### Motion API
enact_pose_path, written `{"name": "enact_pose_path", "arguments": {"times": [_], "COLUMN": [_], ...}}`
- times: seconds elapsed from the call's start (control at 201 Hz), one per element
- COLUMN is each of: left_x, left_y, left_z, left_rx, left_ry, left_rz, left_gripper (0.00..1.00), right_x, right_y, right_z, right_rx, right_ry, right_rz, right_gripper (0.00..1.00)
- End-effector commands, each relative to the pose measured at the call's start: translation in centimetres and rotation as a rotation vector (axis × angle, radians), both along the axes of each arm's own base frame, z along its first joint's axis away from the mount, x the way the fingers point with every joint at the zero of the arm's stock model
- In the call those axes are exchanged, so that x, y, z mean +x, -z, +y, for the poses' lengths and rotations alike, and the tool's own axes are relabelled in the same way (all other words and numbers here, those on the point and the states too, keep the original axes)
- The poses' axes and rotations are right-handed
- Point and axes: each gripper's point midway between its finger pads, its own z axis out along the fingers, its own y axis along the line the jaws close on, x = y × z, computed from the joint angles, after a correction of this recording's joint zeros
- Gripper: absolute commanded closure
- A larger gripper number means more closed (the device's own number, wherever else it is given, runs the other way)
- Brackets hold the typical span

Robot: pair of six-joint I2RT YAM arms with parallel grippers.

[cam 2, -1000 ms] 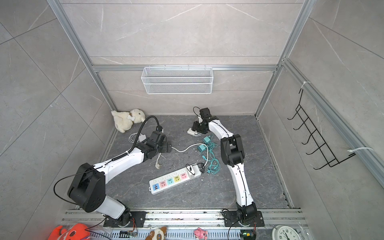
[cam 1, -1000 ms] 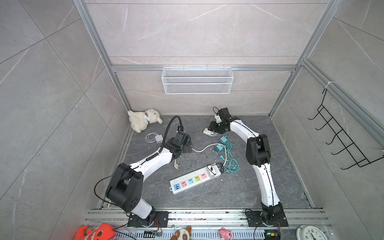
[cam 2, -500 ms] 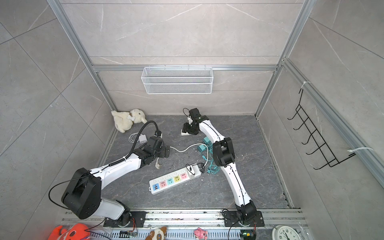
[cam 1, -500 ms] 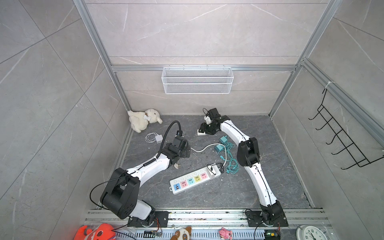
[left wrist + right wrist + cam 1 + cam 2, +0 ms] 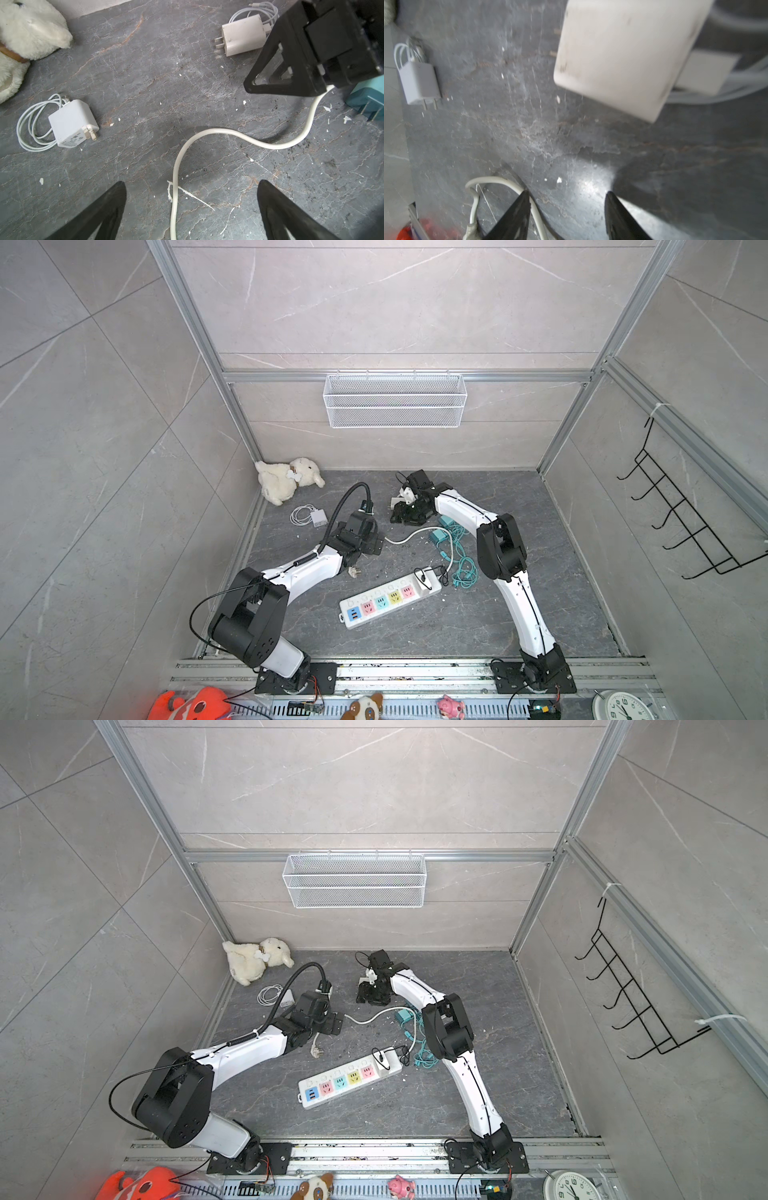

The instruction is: Insert the plug

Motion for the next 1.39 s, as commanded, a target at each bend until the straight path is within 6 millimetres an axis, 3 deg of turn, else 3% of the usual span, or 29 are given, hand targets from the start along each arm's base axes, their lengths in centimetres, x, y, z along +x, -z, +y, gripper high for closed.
{"name": "enact_pose_path", "arguments": {"times": [0.0, 0.179, 0.299, 0.309, 0.353, 0.393, 0.573, 0.807, 1.07, 1.389], "left_x": [0.3, -0.9, -1.3, -1.4, -1.4, -1.5, -1.7, -1.8, -1.8, -1.4], "left_y": [-1.8, -2.0, -2.3, -2.3, -2.4, -2.5, -2.9, -3.3, -3.0, -2.8], "left_z": [-0.4, 0.7, 1.1, 1.1, 1.2, 1.3, 1.4, 1.6, 1.5, 1.3], "left_rx": [-0.033, -0.033, -0.035, -0.036, -0.039, -0.043, -0.056, -0.043, -0.048, -0.035], "left_ry": [0.022, -0.003, -0.014, -0.015, -0.02, -0.024, -0.028, -0.029, -0.031, -0.018], "left_rz": [-0.043, -0.041, -0.045, -0.045, -0.045, -0.044, -0.047, -0.051, -0.041, -0.055], "left_gripper": [0.0, 0.0, 0.0, 0.0, 0.0, 0.0, 0.0, 0.0, 0.0, 0.0], "right_x": [2.7, 5.4, 7.5, 7.8, 8.3, 9.0, 10.8, 11.5, 11.6, 9.9], "right_y": [-4.2, -6.8, -7.2, -8.0, -6.2, -6.7, -5.0, -2.8, -0.3, 1.7], "right_z": [0.4, 0.3, 0.1, 0.1, 0.1, 0.2, -0.1, -0.9, -1.0, -0.5], "right_rx": [0.012, 0.03, 0.045, 0.051, 0.037, 0.044, 0.06, 0.057, 0.049, 0.056], "right_ry": [0.01, 0.042, 0.084, 0.09, 0.096, 0.101, 0.15, 0.189, 0.2, 0.149], "right_rz": [-0.147, -0.239, -0.264, -0.276, -0.251, -0.267, -0.269, -0.256, -0.215, -0.134], "right_gripper": [0.41, 0.41, 0.41, 0.41, 0.41, 0.41, 0.41, 0.41, 0.41, 0.42]}}
